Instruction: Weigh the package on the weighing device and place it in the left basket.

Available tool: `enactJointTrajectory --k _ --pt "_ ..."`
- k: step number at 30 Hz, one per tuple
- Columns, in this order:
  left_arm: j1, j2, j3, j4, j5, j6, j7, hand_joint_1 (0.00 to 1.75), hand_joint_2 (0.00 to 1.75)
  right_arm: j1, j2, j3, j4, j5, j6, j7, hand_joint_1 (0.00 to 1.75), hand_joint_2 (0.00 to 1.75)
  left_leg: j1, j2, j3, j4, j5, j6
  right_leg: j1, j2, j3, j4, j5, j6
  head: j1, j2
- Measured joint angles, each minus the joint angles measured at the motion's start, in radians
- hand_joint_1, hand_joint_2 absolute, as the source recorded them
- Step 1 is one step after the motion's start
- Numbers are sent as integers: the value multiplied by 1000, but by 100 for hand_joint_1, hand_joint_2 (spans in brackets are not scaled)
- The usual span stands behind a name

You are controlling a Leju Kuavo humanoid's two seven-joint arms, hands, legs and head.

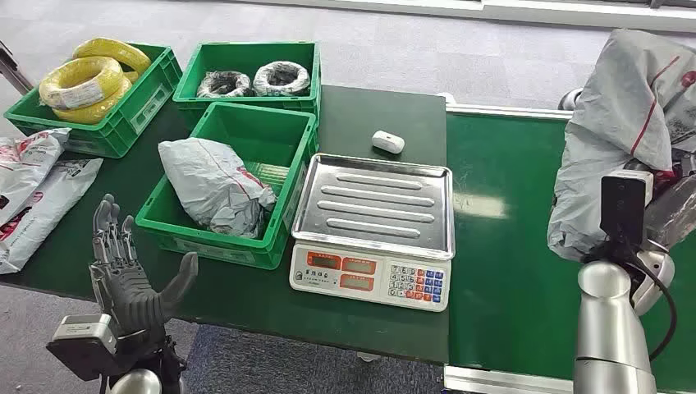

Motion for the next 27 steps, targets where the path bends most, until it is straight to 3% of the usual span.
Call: enactJointTrajectory --k 2,6,8,12,17,18,21,22,27 --pt "-5 2 -2 4 9 -1 -4 0 175 -4 4 18 -9 -1 47 -6 175 0 0 0 -1 0 0 0 0 0 0 0 0 0 0 0" --pt "-51 8 -14 44 36 -21 -15 0 175 -61 32 153 -5 32 363 17 175 0 0 5 -1 0 0 -1 0 5 -1 1 1 -1 0 0" --pt "-80 8 -21 70 42 -33 -17 0 175 -112 62 242 38 65 477 29 175 0 1 5 0 0 2 -2 1 5 -2 1 2 -2 0 0" --pt "-117 6 -25 102 43 -48 -13 0 175 -193 122 371 158 83 545 30 175 0 2 -2 -1 0 4 -4 3 -1 -2 1 2 -2 0 0" --pt "-131 1 -24 121 23 -66 4 0 175 -252 162 450 282 112 624 12 175 0 2 -3 -3 0 4 -4 3 -2 -3 1 2 -2 0 0" --pt "-134 -1 -23 123 18 -72 8 0 175 -262 170 464 312 118 635 0 146 0 2 -3 -4 0 4 -4 2 -2 -3 1 2 -2 0 0" --pt "-141 -10 -15 125 3 -87 20 0 175 -285 195 495 388 128 642 -29 15 0 2 -4 -4 0 4 -4 2 -3 -3 1 2 -2 0 0" --pt "-141 -13 -11 125 -2 -90 23 0 175 -291 202 502 408 135 636 -25 0 0 2 -4 -4 0 4 -4 2 -3 -3 1 2 -2 0 0" --pt "-142 -23 6 126 -41 -102 41 0 175 -315 223 519 482 148 585 26 0 0 2 -5 -4 0 4 -4 2 -3 -4 1 2 -2 0 0"
